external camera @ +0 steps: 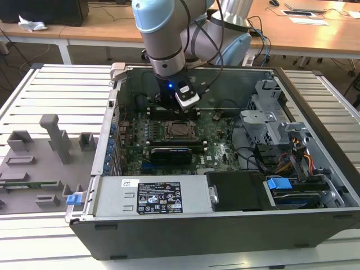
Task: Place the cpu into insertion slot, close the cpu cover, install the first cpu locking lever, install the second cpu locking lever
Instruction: 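Install the first cpu locking lever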
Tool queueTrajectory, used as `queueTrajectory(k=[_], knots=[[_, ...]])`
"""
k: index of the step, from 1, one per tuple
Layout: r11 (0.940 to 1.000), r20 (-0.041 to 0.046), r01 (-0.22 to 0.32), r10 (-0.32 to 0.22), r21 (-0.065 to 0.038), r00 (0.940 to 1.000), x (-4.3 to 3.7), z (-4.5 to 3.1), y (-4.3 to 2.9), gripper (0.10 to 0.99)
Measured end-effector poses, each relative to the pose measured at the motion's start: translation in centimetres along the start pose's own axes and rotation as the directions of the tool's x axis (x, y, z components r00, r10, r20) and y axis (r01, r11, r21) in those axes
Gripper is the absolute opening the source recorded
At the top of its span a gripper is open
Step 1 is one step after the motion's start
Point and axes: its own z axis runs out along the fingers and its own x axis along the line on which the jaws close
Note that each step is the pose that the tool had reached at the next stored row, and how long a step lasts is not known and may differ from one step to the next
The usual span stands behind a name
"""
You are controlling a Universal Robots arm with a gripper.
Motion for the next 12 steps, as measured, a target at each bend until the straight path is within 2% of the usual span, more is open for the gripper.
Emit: queueTrajectory(k=[8,12], knots=[[1.0000,0.0008,-0.008,0.008,0.003,1.0000,0.05,0.66,-0.10,0.106],[1.0000,0.0020,-0.008,0.008,0.001,1.0000,-0.02,0.54,-0.04,0.106]])
